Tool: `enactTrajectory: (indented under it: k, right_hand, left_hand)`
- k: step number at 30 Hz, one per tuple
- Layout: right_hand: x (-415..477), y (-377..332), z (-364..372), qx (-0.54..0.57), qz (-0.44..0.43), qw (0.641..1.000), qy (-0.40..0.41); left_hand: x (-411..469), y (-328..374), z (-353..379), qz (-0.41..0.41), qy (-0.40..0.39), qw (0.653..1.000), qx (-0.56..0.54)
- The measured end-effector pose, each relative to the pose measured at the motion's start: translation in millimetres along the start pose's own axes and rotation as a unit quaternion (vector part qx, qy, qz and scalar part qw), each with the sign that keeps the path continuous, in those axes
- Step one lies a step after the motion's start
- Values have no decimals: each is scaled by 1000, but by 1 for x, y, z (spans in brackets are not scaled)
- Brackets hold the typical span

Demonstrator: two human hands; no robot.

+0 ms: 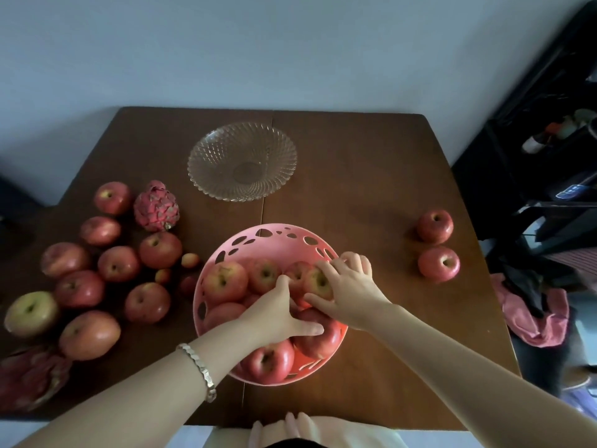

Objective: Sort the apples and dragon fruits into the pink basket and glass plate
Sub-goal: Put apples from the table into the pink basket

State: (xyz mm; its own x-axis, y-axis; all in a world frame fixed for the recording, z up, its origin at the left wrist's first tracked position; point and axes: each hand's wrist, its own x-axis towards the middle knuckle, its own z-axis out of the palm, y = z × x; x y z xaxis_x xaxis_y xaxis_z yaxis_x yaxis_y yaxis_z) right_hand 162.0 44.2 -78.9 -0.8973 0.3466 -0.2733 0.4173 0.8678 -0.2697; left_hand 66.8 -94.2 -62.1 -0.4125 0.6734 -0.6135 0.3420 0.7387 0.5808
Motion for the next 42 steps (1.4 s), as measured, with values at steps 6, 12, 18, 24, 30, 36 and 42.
enactTrajectory:
  k: [6,12,18,24,30,36,42]
  right_hand:
    - [-8,4,4,-62,2,998,29]
    - [-13,3,7,-9,22,999,30]
    - [-11,18,-5,343,82,935,-19]
    - [-13,27,-11,377,114,919,-4]
    - [-12,78,-20,210,216,919,253]
    - [5,138,-10,137,476,868,43]
    - [0,149,-2,242,470,841,117]
  left_hand:
    - [3,3,-3,-1,-61,998,-7]
    - [8,2,-3,-17,-94,995,7]
    - [24,18,-1,-49,8,985,-166]
    - [33,38,9,-25,78,994,-77]
    - [31,37,12,-21,93,993,-67]
    - [31,41,4,-18,72,997,7]
    - [33,39,1,-9,57,996,63]
